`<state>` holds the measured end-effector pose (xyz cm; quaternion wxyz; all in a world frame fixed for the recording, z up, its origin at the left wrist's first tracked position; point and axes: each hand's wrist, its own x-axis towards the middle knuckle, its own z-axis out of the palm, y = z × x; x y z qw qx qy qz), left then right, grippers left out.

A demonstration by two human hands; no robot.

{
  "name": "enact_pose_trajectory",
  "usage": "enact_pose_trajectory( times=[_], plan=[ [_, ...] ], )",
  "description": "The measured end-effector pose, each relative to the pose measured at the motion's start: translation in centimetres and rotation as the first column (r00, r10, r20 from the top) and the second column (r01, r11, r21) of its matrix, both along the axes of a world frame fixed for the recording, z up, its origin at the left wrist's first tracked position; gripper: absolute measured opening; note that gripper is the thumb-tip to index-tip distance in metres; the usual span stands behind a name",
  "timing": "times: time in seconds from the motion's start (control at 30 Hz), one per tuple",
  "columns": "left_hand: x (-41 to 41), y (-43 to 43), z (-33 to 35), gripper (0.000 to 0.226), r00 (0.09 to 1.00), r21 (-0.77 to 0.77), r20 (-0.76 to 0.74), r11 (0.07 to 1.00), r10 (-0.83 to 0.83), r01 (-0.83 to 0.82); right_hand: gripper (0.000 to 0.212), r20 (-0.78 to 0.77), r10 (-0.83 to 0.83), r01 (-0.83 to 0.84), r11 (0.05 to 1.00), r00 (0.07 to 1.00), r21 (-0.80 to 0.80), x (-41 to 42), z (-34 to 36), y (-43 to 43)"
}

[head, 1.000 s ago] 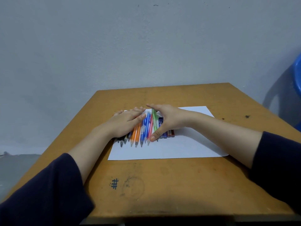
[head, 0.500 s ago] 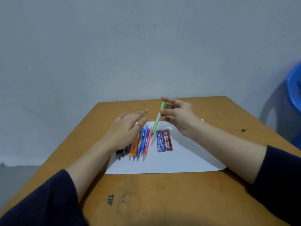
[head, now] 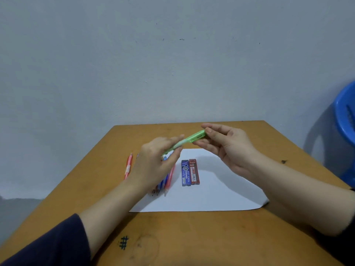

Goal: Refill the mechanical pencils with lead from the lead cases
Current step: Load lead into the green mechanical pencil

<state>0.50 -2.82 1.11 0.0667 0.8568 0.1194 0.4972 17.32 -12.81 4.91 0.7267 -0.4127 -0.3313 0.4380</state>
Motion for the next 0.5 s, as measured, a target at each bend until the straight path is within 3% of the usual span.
enact_pose_trajectory(
  times=[0.37,0.5],
  plan=[
    [0.2,0.9,-0.8,0.029,0.997,0.080,-0.018,0.994,-0.079,0.081,0.012,-0.184,-0.010,-0.024,0.984,0.983,-0.179,0.7,-2.1,0.0],
    [0.3,1.4,-1.1,0.029,0.996,0.049,-0.037,0.995,-0.086,0.088,0.014,-0.116,-0.060,0.041,0.986,0.991,-0.162,1.0,-2.9,0.5]
  ],
)
